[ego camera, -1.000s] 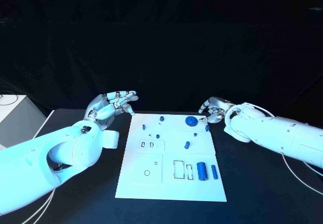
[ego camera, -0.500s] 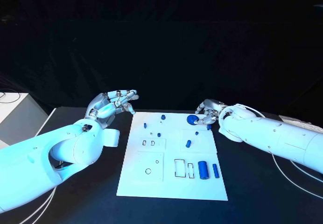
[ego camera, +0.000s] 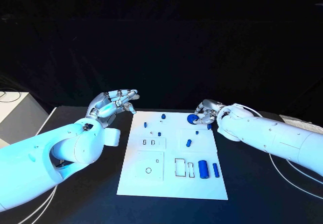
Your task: Assemble the parts on the task board
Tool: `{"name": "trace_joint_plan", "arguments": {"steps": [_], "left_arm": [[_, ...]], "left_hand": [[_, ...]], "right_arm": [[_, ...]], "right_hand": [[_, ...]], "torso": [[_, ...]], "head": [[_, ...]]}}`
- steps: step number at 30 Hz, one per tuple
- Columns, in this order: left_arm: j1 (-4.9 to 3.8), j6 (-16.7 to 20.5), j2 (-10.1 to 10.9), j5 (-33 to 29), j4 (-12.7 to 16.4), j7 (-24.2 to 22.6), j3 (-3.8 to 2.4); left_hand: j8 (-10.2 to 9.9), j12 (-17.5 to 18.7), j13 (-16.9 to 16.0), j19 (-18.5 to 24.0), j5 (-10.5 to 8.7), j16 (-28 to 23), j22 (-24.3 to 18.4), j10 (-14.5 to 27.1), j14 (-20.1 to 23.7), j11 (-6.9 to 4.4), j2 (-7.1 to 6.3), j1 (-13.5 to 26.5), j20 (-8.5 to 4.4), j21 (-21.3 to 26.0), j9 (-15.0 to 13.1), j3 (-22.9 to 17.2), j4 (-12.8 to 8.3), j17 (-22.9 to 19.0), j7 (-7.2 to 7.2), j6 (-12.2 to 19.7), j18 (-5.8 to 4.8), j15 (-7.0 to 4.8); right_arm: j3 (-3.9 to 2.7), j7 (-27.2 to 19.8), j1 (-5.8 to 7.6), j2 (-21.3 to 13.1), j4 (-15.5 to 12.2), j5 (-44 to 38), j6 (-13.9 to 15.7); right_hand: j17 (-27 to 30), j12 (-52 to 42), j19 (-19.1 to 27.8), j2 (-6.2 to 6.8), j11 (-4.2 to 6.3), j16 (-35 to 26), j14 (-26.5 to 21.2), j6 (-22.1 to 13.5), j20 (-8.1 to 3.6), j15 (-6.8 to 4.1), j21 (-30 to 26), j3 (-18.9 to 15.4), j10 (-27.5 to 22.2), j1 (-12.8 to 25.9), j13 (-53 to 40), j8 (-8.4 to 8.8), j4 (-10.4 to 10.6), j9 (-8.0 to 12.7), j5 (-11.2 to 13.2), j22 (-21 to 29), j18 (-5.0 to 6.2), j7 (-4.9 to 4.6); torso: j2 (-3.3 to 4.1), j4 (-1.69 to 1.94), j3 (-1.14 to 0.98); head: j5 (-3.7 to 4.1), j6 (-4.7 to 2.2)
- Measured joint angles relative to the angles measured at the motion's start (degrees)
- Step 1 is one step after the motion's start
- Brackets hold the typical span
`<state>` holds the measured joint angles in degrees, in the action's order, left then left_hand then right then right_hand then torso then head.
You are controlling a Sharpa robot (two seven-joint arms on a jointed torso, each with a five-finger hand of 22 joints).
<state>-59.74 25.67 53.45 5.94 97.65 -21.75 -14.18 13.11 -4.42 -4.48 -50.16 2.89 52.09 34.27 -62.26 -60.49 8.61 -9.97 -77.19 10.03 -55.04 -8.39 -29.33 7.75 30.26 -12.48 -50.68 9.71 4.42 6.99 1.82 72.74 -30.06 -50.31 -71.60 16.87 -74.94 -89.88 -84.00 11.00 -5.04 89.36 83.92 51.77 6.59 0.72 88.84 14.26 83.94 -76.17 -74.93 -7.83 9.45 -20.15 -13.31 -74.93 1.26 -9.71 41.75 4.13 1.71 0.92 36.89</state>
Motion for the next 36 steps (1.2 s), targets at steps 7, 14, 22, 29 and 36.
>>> {"name": "trace_joint_plan", "arguments": {"steps": [7,14,22,29,36], "left_arm": [[0.00,0.0,0.0,0.0,0.0,0.1,0.00],[0.00,0.0,0.0,0.0,0.0,0.2,0.00],[0.00,0.0,0.0,0.0,0.0,0.3,0.00],[0.00,0.0,0.1,0.0,-0.1,0.3,0.00],[0.01,-0.1,0.1,0.0,-0.2,0.4,0.00]], "left_hand": [[0.0,0.0,0.0,0.0,0.00,0.0,0.0,0.0,0.0,0.00,0.00,0.0,0.00,0.0,0.0,0.0,0.0,0.0,0.00,0.0,0.00,0.00],[0.0,0.0,0.0,0.0,0.00,0.0,0.0,0.0,0.0,0.00,0.00,0.0,0.00,0.0,0.0,0.0,0.0,0.0,0.00,0.0,0.00,0.00],[0.0,0.0,0.0,0.0,0.00,0.2,0.0,0.0,0.2,0.00,0.00,0.0,0.00,-0.2,0.0,0.0,0.0,0.0,0.00,0.0,0.00,-0.20],[0.0,0.0,0.0,0.0,0.00,0.2,0.0,0.0,0.2,0.00,0.00,0.0,0.00,-0.2,0.0,0.0,0.0,0.0,0.00,0.0,0.00,-0.20],[0.0,0.0,0.0,0.2,0.00,0.2,0.1,0.0,0.4,0.00,0.00,0.0,-0.21,-0.2,0.0,0.0,0.0,0.0,0.00,0.0,-0.01,-0.01]], "right_arm": [[0.01,0.0,-0.05,0.5,0.3,0.0,-0.2],[-0.01,-0.1,-0.08,0.8,0.5,0.0,-0.2],[0.01,0.3,-0.15,0.8,0.2,-0.5,0.3],[0.12,1.4,-0.37,0.7,-1.1,-2.4,2.7],[0.16,2.8,-0.46,-0.2,-4.9,-4.7,8.1]], "right_hand": [[0.0,0.0,0.0,-1.17,0.00,0.0,0.0,1.9,0.00,0.00,0.2,2.2,0.0,-1.2,0.0,-0.68,0.7,-0.1,-1.2,0.0,0.00,0.31],[0.0,0.0,0.0,-1.42,0.00,0.0,0.0,2.4,0.00,0.00,0.3,3.3,0.0,-1.4,0.0,-0.73,0.8,0.0,-1.2,0.0,0.00,0.43],[0.0,0.0,0.0,-1.42,0.14,0.0,0.2,2.6,0.00,-0.22,0.5,3.6,0.1,-1.4,0.0,-0.71,0.8,0.1,-0.9,0.0,0.01,0.56],[0.0,0.0,0.0,-1.40,0.96,0.0,0.1,4.6,-0.46,-0.76,0.9,5.9,0.1,-1.4,0.0,-1.05,0.8,0.1,-0.5,0.0,-0.88,1.16],[0.0,0.0,0.0,-0.90,1.29,0.2,0.1,5.3,-0.86,-1.17,0.9,7.0,0.0,-0.9,0.0,-1.27,0.8,0.0,0.2,0.0,-0.88,1.24]], "torso": [[0.00,0.04,-0.01],[0.04,0.02,-0.04],[0.04,0.00,-0.05],[0.00,-0.04,-0.07],[-0.03,-0.07,-0.07]], "head": [[-0.06,0.12],[-0.15,0.23],[-0.23,0.36],[-0.32,0.42],[-0.44,0.37]]}}
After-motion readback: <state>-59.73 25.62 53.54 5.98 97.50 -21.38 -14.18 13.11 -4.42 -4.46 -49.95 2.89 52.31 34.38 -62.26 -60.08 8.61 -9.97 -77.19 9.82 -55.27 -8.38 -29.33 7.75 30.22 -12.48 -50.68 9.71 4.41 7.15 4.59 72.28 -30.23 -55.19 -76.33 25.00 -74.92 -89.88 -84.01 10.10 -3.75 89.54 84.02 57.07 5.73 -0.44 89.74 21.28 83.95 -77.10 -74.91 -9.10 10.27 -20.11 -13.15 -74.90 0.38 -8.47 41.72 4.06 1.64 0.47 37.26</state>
